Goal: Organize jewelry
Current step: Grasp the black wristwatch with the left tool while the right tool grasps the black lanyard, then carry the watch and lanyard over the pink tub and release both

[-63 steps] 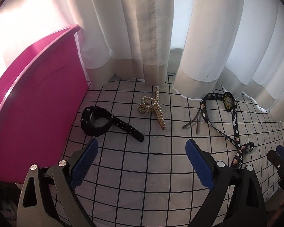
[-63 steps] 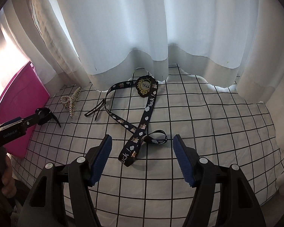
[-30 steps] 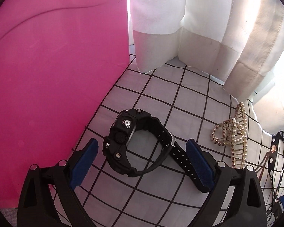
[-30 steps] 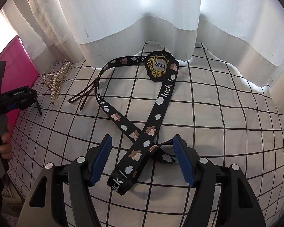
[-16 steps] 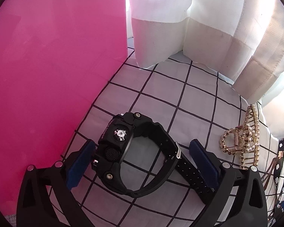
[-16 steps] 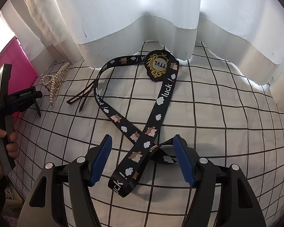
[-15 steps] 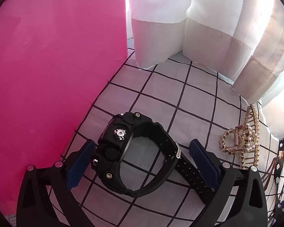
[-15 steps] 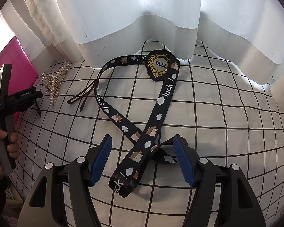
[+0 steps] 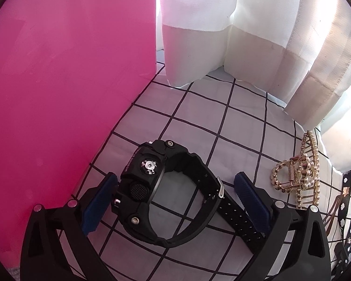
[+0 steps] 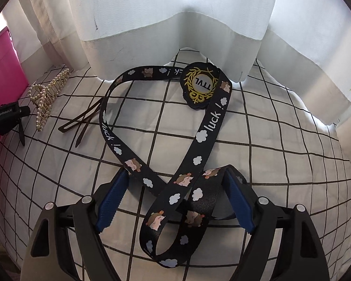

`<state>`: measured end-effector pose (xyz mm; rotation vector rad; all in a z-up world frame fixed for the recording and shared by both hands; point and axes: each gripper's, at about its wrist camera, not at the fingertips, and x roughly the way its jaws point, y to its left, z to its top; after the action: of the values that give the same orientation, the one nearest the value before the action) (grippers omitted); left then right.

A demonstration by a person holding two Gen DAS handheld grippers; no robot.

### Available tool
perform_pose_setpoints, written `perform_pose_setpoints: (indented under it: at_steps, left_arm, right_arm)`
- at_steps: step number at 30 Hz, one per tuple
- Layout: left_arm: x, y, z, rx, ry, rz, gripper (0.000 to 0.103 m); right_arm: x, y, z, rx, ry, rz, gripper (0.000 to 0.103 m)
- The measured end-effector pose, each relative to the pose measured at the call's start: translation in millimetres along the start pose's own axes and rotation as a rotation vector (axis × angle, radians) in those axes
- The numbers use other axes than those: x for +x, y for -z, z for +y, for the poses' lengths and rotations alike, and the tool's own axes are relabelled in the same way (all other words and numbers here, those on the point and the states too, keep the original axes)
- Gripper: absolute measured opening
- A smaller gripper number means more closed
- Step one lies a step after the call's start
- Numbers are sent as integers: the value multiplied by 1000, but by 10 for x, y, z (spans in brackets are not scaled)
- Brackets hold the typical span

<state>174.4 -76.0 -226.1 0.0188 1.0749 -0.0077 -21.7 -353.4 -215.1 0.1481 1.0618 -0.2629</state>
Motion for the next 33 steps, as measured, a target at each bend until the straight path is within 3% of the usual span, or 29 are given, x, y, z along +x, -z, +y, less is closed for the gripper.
perform_pose_setpoints:
  at_steps: [3, 4, 5, 7, 11, 13, 22, 33]
  left_arm:
    - [-10, -34, -47, 7, 2, 3, 97]
    - [-9, -25, -74, 11, 7, 3, 96]
    - [-22, -10, -85, 19, 11, 2, 94]
    - [-61, 5, -122, 40, 20, -6, 86]
    - [-107, 61, -155, 39, 35, -12, 78]
    - [-140, 90, -167, 38, 46, -15, 68]
    - [-324, 335, -199, 40, 79, -9, 65]
    - [-1163, 561, -313, 101, 161, -111, 65]
  right_arm:
    - [-19, 8, 2, -3, -12, 1, 70]
    - [-48, 23, 7, -6, -10, -8, 53]
    - [-83, 48, 5, -11, -6, -14, 28]
    - [-110, 70, 11, -4, -5, -10, 6]
    - [-156, 135, -16, 12, -19, -21, 3]
    - [-184, 169, -15, 29, -42, -25, 3]
    - [-607, 202, -145, 119, -165, -139, 3]
    - [-1259, -55, -120, 132, -224, -296, 3]
